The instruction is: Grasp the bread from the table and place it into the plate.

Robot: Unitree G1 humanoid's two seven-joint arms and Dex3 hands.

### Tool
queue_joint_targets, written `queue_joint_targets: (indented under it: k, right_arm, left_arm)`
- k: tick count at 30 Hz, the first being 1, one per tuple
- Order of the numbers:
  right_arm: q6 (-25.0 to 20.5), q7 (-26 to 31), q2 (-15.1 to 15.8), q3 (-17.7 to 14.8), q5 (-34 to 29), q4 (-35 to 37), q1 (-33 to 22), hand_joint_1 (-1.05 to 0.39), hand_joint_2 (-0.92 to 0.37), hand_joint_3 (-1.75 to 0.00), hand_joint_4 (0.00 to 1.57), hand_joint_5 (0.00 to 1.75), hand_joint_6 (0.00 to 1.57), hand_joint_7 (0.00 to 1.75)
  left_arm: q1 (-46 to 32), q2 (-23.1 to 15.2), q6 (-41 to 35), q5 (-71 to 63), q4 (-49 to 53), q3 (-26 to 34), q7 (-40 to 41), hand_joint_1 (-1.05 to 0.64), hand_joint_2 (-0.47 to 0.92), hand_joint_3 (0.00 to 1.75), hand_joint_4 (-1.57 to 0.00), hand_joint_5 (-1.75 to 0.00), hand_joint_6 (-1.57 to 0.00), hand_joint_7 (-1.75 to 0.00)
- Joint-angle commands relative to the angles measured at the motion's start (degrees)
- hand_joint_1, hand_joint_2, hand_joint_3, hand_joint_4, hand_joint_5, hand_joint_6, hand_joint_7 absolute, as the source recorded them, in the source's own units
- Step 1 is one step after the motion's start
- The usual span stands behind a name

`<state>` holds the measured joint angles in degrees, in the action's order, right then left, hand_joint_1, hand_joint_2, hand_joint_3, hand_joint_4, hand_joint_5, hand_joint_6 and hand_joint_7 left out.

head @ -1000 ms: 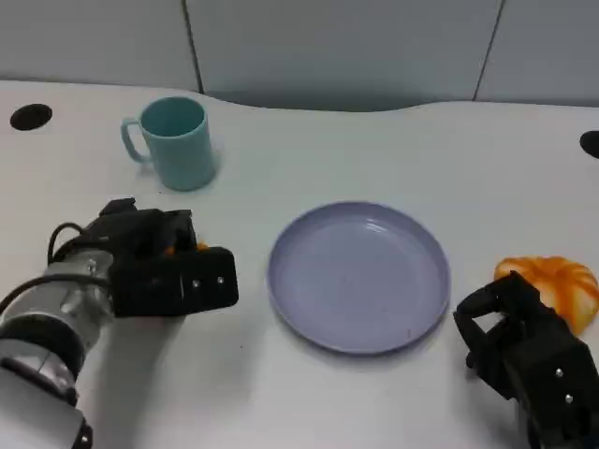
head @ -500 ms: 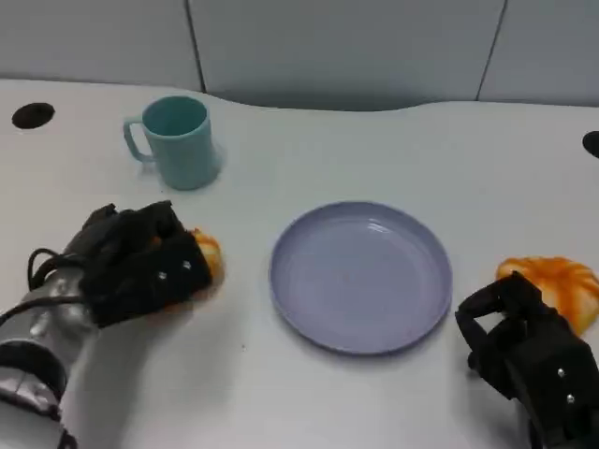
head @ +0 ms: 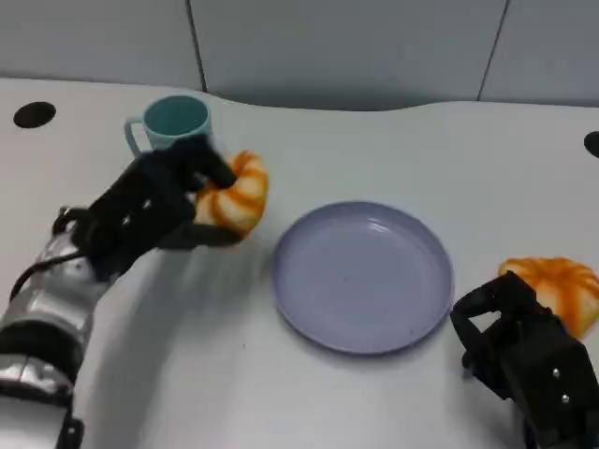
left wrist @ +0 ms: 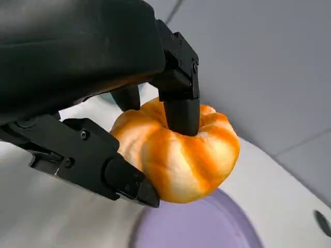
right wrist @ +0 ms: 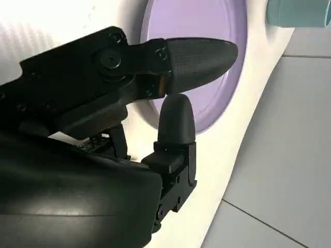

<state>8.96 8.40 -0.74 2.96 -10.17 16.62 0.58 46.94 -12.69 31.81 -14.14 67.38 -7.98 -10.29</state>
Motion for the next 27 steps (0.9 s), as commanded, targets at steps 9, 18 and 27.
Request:
queue_joint_targets:
  k: [9, 18, 27]
  right_arm:
    - [-0.24, -0.43, -0.08, -0.43, 0.98, -0.28, -0.21, -0.24, -0.92, -0.41, 0.59, 1.75, 0.35, 1.67]
    - [-2.61, -0.88, -1.74, -0.28, 2.08, -1.6, -0.42, -0.25, -0.92, -0.42, 0.54, 1.75, 0.34, 1.71]
    - [-0.83, -1.48, -2.01, 0.23, 2.41, -1.07, -0.66, -0.24, -0.92, -0.43, 0.59, 1.75, 0.34, 1.75]
  left_arm:
    - [9.28, 6.85, -0.23, -6.87, -1.09, -7.58, 0.43, -0.14, 0.81, 0.12, -0.9, -1.75, -0.69, -1.75]
    - [12.31, 11.13, -3.93, -12.54, 2.17, -13.15, 0.6, -0.15, 0.79, 0.15, -0.92, -1.75, -0.7, -1.75]
    - [13.35, 11.49, -5.48, -20.21, 3.87, -20.15, 4.45, -0.19, 0.76, 0.2, -0.91, -1.75, -0.69, -1.75]
